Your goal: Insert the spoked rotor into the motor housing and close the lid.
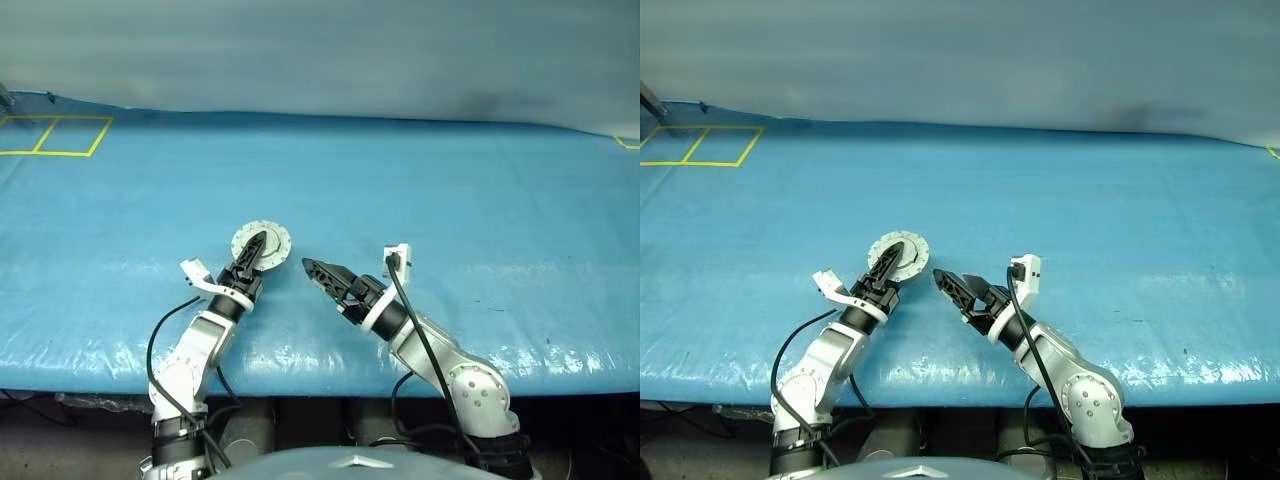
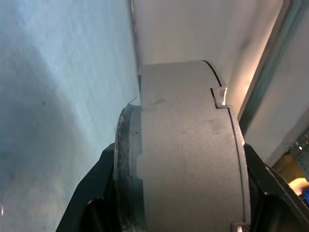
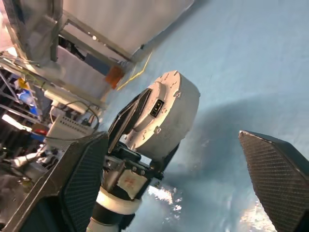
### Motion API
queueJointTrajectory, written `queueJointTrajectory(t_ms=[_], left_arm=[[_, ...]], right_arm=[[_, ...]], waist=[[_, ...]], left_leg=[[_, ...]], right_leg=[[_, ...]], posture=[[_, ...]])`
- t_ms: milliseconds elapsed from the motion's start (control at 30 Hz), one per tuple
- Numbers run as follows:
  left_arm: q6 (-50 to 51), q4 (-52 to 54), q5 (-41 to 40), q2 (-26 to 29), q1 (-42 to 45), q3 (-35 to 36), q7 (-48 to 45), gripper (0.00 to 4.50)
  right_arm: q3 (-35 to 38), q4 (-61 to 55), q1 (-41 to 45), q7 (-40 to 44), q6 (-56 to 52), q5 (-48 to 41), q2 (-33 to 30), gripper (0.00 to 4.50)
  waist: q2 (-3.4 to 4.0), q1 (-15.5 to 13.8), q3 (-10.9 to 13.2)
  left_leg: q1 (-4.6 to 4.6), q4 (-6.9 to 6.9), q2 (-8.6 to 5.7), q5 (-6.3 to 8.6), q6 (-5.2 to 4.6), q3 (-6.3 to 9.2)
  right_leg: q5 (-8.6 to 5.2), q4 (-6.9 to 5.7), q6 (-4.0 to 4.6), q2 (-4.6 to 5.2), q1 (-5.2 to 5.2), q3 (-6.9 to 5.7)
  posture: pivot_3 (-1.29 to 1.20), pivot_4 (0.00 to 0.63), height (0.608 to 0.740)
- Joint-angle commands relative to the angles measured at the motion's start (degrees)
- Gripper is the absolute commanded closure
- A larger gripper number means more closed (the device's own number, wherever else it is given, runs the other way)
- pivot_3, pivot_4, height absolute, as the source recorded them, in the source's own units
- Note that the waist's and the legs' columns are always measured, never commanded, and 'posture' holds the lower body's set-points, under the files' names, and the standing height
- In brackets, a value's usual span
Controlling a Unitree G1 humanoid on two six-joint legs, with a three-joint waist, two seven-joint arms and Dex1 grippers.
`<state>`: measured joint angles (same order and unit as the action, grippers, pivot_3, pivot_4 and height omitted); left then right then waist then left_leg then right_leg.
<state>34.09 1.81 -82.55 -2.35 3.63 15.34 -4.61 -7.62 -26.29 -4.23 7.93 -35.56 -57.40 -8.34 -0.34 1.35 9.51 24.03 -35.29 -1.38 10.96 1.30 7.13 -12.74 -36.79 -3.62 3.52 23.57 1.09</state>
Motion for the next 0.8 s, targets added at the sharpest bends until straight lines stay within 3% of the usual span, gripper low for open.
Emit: queueJointTrajectory(t_ms=[33, 400, 800], left_arm=[[-2.2, -4.0, 2.5, 1.9, 7.0, 2.9, -0.4, 2.03], [-9.4, -34.2, 15.9, 8.4, 30.1, 10.2, -5.9, 2.03], [-18.9, -64.6, 30.6, 11.8, 49.3, 14.1, -12.2, 2.03]], right_arm=[[-1.8, -3.0, -2.1, 6.1, 8.1, 10.4, -2.0, 0.00], [-10.4, 1.6, -8.6, 9.8, 23.1, 37.0, -6.6, 0.00], [-10.1, 4.0, -10.4, 9.8, 26.5, 42.5, -3.6, 0.00]], waist=[[-0.04, -0.1, 0.0], [-0.51, -0.2, 0.3], [-0.86, -0.1, 0.5]], left_leg=[[0.00, -0.03, -0.01, 0.00, 0.00, 0.00], [-0.01, -0.14, -0.05, -0.01, 0.01, -0.03], [0.00, -0.13, -0.06, -0.01, 0.01, 0.00]], right_leg=[[0.03, 0.01, -0.05, -0.01, -0.01, 0.00], [0.10, 0.00, -0.17, -0.01, -0.08, 0.04], [0.34, 0.00, -0.58, -0.01, -0.07, 0.03]], posture=[[0.00, 0.150, 0.740], [0.00, 0.150, 0.740], [0.00, 0.150, 0.740]])
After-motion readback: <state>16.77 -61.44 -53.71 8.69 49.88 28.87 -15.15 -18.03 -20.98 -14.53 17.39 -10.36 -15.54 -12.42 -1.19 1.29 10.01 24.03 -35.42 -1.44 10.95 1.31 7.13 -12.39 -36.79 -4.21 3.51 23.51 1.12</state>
